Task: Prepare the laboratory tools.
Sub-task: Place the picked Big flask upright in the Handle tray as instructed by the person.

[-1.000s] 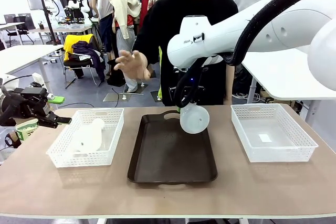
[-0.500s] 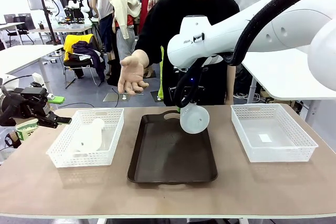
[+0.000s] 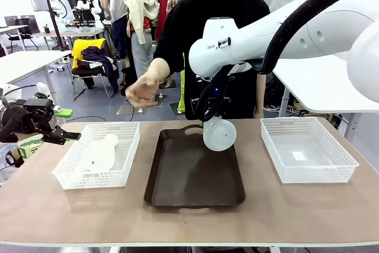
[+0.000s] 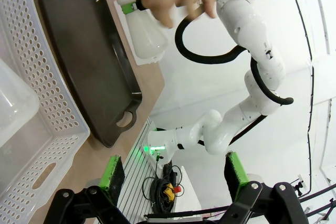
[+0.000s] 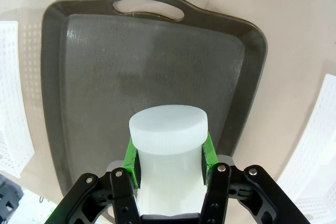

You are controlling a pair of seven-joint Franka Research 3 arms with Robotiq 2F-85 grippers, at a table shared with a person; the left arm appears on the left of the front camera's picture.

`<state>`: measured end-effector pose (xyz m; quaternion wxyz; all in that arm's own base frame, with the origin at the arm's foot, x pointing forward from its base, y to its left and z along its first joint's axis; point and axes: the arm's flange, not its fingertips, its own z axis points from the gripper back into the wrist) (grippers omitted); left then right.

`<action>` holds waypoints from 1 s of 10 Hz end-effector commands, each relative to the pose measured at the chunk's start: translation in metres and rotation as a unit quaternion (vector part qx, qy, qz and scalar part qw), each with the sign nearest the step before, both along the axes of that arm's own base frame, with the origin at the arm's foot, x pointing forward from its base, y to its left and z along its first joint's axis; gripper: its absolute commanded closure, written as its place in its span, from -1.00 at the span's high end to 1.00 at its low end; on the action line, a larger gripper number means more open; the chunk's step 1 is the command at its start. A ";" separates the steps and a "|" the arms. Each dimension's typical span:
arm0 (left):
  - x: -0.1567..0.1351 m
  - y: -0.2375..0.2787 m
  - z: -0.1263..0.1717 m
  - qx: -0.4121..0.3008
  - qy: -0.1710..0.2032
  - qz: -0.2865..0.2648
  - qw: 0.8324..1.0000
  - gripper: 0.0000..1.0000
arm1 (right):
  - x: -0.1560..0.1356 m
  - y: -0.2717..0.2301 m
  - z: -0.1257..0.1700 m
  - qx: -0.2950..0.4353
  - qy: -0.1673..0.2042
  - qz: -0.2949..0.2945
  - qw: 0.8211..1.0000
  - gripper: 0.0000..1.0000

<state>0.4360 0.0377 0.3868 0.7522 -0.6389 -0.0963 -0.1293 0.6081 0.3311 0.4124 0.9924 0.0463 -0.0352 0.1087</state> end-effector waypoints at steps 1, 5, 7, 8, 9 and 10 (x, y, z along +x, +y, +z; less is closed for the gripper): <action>0.000 0.001 0.002 0.000 -0.003 0.001 1.000 1.00 | 0.000 -0.001 0.000 0.000 -0.001 0.001 1.000 -1.00; 0.000 0.001 0.002 0.000 -0.003 0.001 1.000 1.00 | 0.000 -0.001 0.000 0.000 -0.001 0.001 1.000 -1.00; 0.000 0.001 0.002 0.000 -0.003 0.001 1.000 1.00 | 0.000 -0.001 0.000 0.000 -0.001 0.001 1.000 -1.00; 0.000 0.001 0.002 0.000 -0.003 0.001 1.000 1.00 | 0.000 -0.001 0.000 0.000 -0.001 0.001 1.000 -1.00; 0.000 0.001 0.002 0.000 -0.003 0.001 1.000 1.00 | 0.000 -0.001 0.000 0.000 -0.001 0.001 1.000 -1.00; 0.000 0.001 0.002 0.000 -0.003 0.001 1.000 1.00 | 0.000 -0.001 0.000 0.000 -0.001 0.001 1.000 -1.00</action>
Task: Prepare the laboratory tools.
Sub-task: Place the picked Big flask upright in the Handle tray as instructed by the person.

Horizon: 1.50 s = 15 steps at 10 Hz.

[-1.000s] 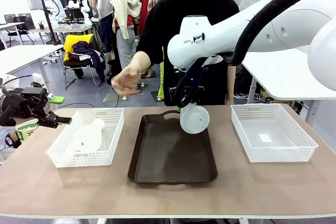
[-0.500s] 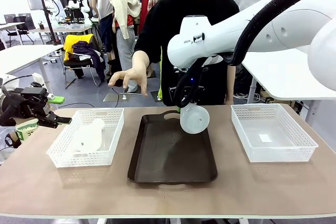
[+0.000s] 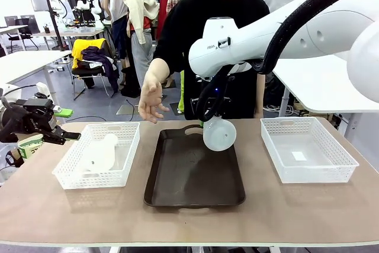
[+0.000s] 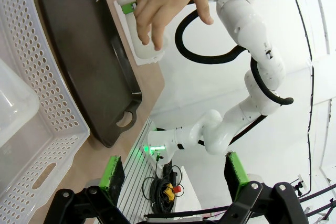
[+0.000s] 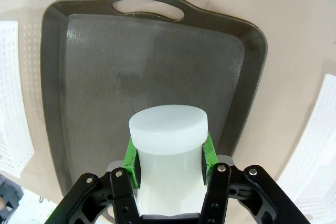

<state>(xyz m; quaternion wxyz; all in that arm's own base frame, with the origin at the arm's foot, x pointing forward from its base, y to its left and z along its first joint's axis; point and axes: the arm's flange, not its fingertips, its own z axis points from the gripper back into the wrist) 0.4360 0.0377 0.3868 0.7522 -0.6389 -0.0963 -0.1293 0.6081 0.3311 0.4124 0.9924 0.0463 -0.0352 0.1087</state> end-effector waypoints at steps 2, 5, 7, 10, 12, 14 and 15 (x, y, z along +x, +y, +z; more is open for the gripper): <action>0.000 0.001 0.002 0.000 -0.003 0.001 1.000 1.00 | 0.000 -0.001 0.000 0.000 -0.001 0.001 1.000 -1.00; 0.000 0.001 0.002 0.000 -0.003 0.001 1.000 1.00 | -0.007 -0.001 0.011 -0.015 -0.037 0.038 0.998 -1.00; 0.000 0.001 0.002 0.000 -0.003 0.001 1.000 1.00 | -0.016 -0.011 0.030 0.025 -0.058 0.099 0.993 -1.00; 0.000 0.001 0.002 0.000 -0.003 0.001 1.000 1.00 | -0.025 -0.033 0.043 0.114 -0.107 0.206 0.966 -1.00; 0.000 0.001 0.002 0.000 -0.003 0.001 1.000 1.00 | -0.027 -0.038 0.040 0.218 -0.172 0.294 0.915 -1.00; 0.000 0.001 0.002 0.000 -0.003 0.001 1.000 1.00 | -0.029 -0.039 0.034 0.300 -0.245 0.389 0.836 -1.00; 0.000 0.001 0.002 0.000 -0.003 0.001 1.000 1.00 | -0.028 -0.042 0.034 0.332 -0.272 0.415 0.802 -1.00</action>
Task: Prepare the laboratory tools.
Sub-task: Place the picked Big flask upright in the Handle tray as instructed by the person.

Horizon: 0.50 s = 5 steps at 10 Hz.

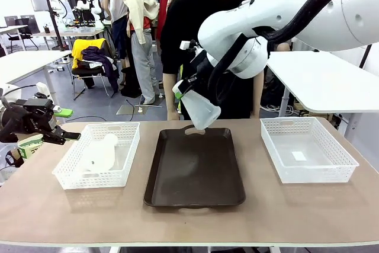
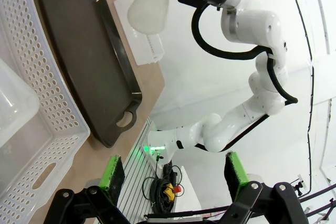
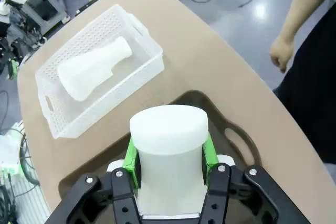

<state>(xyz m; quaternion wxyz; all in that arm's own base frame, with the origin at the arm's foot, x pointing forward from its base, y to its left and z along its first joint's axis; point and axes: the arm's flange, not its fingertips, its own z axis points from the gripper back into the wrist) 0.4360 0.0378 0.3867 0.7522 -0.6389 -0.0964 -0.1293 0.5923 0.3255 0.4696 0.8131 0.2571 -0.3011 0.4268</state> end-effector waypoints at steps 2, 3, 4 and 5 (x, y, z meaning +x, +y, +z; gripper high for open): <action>0.000 0.001 0.002 0.000 -0.003 0.001 1.000 1.00 | -0.011 -0.039 -0.022 0.101 -0.070 0.140 0.982 -1.00; 0.000 0.001 0.002 0.000 -0.003 0.001 1.000 1.00 | -0.011 -0.038 -0.023 0.100 -0.071 0.141 0.982 -1.00; 0.000 0.001 0.002 0.000 -0.003 0.001 1.000 1.00 | -0.011 -0.037 -0.024 0.085 -0.053 0.126 0.987 -1.00; 0.000 0.001 0.002 0.000 -0.003 0.001 1.000 1.00 | 0.003 -0.012 -0.007 0.065 -0.065 0.088 0.992 -1.00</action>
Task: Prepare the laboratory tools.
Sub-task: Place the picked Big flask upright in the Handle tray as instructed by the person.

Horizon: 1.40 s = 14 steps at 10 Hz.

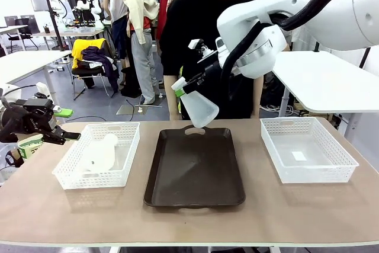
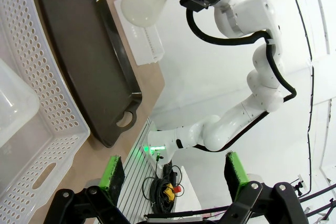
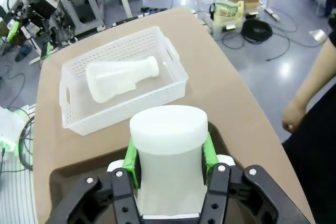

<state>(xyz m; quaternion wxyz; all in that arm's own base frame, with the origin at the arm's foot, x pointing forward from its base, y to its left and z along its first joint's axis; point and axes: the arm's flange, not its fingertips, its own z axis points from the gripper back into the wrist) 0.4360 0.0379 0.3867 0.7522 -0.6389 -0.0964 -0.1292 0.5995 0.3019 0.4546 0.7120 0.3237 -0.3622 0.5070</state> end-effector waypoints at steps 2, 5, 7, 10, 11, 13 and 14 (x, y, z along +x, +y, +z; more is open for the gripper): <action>0.000 0.001 0.002 0.000 -0.003 0.001 1.000 1.00 | -0.004 0.012 0.008 -0.016 0.007 -0.025 1.000 -1.00; 0.000 0.001 0.002 0.000 -0.003 0.001 1.000 1.00 | -0.001 0.011 -0.008 -0.011 -0.021 0.032 0.999 -1.00; 0.000 0.001 0.002 0.000 -0.003 0.001 1.000 1.00 | 0.006 0.009 -0.032 0.028 -0.059 0.094 0.993 -1.00; 0.000 0.001 0.002 0.000 -0.003 0.001 1.000 1.00 | 0.006 0.004 -0.059 0.102 -0.114 0.127 0.980 -1.00; 0.000 0.001 0.002 0.000 -0.003 0.001 1.000 1.00 | 0.008 0.001 -0.068 0.139 -0.124 0.132 0.974 -1.00; 0.000 0.001 0.002 0.000 -0.003 0.001 1.000 1.00 | 0.011 -0.004 -0.087 0.226 -0.123 0.131 0.958 -1.00; 0.000 0.001 0.002 0.000 -0.003 0.001 1.000 1.00 | 0.011 -0.007 -0.094 0.245 -0.119 0.128 0.954 -1.00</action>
